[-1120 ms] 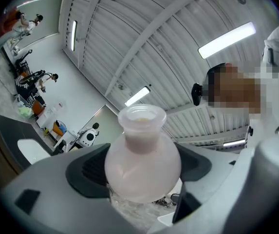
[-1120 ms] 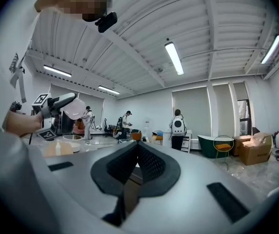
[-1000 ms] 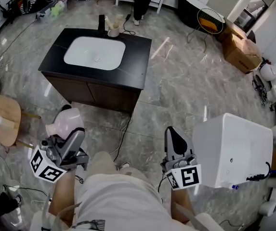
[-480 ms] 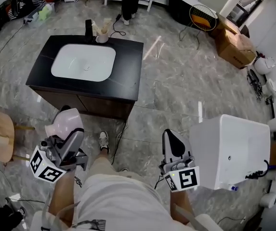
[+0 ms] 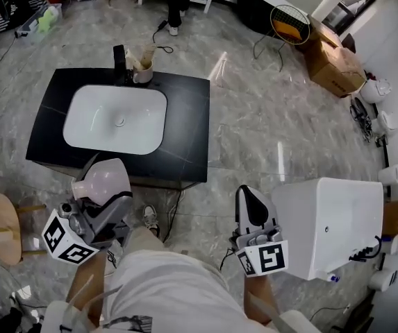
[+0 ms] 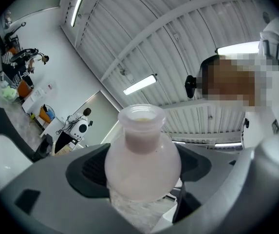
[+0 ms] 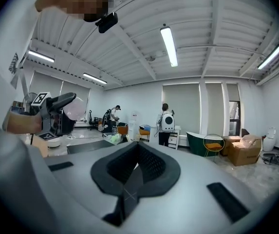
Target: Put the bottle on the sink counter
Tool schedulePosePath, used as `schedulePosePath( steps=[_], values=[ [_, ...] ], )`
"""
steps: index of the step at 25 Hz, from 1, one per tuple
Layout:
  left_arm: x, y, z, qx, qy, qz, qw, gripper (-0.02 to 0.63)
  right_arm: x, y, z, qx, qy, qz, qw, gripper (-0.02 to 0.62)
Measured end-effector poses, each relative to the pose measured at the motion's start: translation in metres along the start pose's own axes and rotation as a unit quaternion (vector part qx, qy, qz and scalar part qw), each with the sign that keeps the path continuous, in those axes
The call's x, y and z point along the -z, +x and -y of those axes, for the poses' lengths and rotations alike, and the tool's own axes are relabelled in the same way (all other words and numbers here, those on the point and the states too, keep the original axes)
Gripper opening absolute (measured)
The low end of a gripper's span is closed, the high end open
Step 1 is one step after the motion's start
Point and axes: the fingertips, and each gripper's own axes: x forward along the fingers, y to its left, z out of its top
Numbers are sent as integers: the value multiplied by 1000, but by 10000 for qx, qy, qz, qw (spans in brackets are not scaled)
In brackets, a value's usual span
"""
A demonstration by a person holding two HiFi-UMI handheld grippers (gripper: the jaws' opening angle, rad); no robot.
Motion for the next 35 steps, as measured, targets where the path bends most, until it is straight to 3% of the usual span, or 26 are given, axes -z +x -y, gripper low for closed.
schedulePosePath(
  steps=[9,16,25,30,35],
  values=[
    [26,43,-52,146,-533,-324,9979,400,3,44,13,274,63,-185,9994,11],
    [59,83,-56,172,-580,-507,9969,400,19,56,55,277,217,-199,9992,11],
    [96,120,-69,-293,-477,-596,9967,400,47,87,99,-191,649,-353,9971,11],
    [136,121,-91,-583,-397,-924,9932,400,67,103,111,-363,691,-516,9956,11],
    [170,112,-118,-815,-618,-1097,9887,400,87,120,106,-503,773,-694,9933,11]
  ],
)
